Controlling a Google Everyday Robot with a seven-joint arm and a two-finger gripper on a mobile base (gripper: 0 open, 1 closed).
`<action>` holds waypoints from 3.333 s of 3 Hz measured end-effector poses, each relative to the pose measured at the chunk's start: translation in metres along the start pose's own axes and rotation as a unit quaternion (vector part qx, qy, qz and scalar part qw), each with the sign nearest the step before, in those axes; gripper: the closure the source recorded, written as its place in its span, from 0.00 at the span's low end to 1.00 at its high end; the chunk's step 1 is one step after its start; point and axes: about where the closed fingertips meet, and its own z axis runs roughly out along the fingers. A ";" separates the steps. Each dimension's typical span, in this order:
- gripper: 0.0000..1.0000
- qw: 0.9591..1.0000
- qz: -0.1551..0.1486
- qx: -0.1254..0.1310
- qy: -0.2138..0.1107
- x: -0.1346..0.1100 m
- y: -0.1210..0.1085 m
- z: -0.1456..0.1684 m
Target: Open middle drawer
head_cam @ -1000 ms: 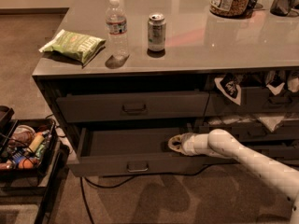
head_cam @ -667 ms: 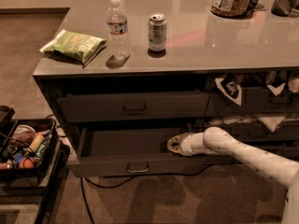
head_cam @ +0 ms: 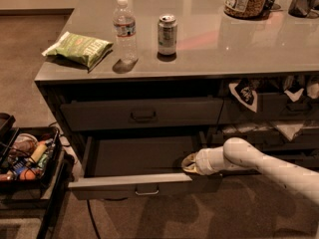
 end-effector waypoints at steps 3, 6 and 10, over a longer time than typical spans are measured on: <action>1.00 0.993 0.058 -0.081 -0.064 -0.023 0.055 -0.015; 1.00 0.982 0.078 -0.160 -0.061 -0.045 0.098 -0.024; 1.00 0.996 0.035 -0.064 -0.053 -0.088 0.123 -0.067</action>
Offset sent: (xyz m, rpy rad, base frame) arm -0.0617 0.0088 0.0142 0.1523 0.1717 0.0710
